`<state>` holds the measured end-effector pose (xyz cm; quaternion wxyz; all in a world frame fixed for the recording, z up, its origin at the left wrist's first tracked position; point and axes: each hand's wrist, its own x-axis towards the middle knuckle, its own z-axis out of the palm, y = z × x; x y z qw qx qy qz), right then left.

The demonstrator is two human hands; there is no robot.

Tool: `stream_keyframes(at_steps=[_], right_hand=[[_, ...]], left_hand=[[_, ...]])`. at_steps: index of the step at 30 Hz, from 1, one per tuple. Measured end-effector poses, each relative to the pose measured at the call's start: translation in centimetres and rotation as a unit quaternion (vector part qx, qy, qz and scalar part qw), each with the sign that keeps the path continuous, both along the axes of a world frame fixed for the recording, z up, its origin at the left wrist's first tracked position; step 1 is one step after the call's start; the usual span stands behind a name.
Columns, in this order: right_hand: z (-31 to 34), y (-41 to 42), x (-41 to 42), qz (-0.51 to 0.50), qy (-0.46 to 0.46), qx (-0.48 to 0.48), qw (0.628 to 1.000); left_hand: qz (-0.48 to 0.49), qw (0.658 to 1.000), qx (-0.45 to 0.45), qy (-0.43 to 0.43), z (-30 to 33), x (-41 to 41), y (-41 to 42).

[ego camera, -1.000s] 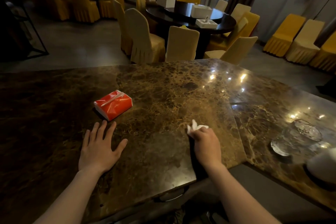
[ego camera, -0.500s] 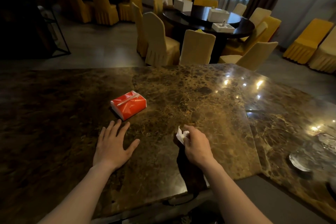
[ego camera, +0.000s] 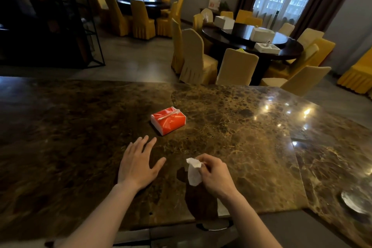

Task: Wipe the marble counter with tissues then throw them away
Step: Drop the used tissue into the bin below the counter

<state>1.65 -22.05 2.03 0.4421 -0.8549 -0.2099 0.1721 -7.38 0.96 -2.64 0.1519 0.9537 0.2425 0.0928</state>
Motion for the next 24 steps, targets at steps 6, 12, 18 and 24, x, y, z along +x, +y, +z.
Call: stream_keyframes(at_steps=[6, 12, 18, 24], right_hand=[[0.9, 2.8, -3.8, 0.052, 0.073, 0.015, 0.996], [1.1, 2.7, -7.6, 0.165, 0.038, 0.008, 0.985], [-0.2, 2.7, -12.0, 0.291, 0.053, -0.044, 0.954], [-5.5, 2.8, -15.2, 0.35, 0.031, -0.127, 0.928]], left_hand=[[0.032, 0.999, -0.01, -0.006, -0.2, -3.7, 1.5], [0.052, 0.999, -0.01, -0.001, -0.8, -6.8, 2.4], [0.05, 0.999, -0.003, 0.022, -1.5, -8.1, 3.0], [0.037, 0.998, 0.017, 0.052, -2.3, -8.3, 2.4]])
